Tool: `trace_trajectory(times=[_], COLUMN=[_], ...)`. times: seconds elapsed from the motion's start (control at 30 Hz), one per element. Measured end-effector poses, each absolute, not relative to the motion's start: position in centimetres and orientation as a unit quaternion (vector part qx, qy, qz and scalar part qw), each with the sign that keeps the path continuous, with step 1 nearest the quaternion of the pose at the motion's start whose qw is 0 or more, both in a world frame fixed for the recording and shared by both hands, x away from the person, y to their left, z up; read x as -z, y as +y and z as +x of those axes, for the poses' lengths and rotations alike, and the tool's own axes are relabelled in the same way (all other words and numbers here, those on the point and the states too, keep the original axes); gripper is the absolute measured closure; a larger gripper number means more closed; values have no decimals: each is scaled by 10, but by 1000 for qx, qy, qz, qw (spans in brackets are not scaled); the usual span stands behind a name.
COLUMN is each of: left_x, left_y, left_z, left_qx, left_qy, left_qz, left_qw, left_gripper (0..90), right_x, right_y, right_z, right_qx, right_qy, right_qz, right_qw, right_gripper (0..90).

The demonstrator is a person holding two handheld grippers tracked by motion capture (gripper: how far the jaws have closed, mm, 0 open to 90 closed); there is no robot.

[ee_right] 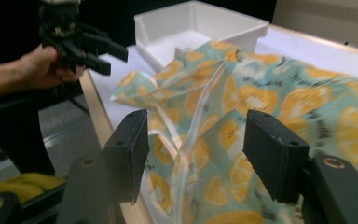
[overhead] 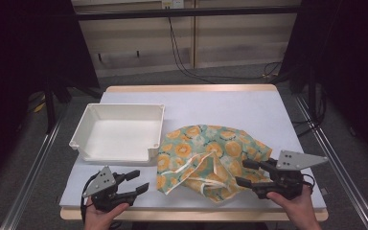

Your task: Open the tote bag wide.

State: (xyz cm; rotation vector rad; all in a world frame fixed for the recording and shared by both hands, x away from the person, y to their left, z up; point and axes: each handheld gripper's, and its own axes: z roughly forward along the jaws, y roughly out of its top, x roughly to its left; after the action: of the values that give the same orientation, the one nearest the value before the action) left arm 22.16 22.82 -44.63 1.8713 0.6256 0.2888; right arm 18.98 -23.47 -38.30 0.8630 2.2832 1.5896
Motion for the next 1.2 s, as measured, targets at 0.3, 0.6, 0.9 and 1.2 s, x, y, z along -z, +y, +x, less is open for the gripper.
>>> trace_trajectory(times=[0.3, 0.6, 0.9, 1.2], left_x=[448, 447, 442, 431], left_y=[226, 220, 201, 188], left_z=[222, 222, 220, 208], left_qx=[-111, -101, -79, -47], left_qy=[257, 253, 228, 188], left_qz=[786, 789, 792, 787], left_qw=[551, 551, 561, 586], left_gripper=[406, 396, 440, 590], right_x=[402, 425, 438, 422], right_y=[-221, -216, -213, -223], right_z=[192, 200, 212, 221], right_qx=[-513, -459, -447, -486], right_qy=[806, 834, 847, 824], right_qz=[284, 294, 285, 288], right_qw=[84, 83, 48, 46], right_gripper=[345, 457, 835, 900])
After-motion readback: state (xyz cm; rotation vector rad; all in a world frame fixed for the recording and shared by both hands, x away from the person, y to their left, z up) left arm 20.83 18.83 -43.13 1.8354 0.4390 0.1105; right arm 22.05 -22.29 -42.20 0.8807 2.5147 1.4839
